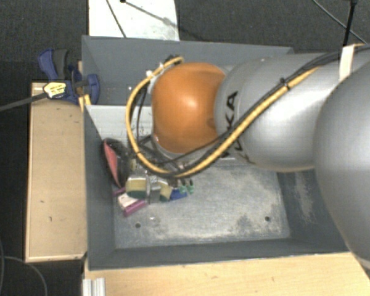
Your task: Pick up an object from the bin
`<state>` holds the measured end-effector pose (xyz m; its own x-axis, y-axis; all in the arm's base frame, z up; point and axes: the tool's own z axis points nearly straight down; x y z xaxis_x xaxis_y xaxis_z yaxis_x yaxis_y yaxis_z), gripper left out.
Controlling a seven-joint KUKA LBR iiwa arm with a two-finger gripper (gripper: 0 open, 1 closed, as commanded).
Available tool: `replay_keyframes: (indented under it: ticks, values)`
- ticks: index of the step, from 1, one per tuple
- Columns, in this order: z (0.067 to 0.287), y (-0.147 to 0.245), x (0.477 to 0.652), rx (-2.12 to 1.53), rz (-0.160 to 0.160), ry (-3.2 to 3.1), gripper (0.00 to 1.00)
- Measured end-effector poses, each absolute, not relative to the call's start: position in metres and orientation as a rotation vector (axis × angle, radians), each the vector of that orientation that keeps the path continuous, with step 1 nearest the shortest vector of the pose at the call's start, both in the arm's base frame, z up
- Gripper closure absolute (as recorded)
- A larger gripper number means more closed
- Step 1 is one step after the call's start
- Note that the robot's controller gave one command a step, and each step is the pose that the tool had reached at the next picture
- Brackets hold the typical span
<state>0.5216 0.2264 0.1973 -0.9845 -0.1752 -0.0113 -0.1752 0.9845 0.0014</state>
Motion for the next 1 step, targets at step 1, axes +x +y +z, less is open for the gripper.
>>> replay_keyframes:
  ticks: [1]
  values:
    - [0.3227, 0.1872, 0.5500, -0.258, 0.003, 3.117, 1.00]
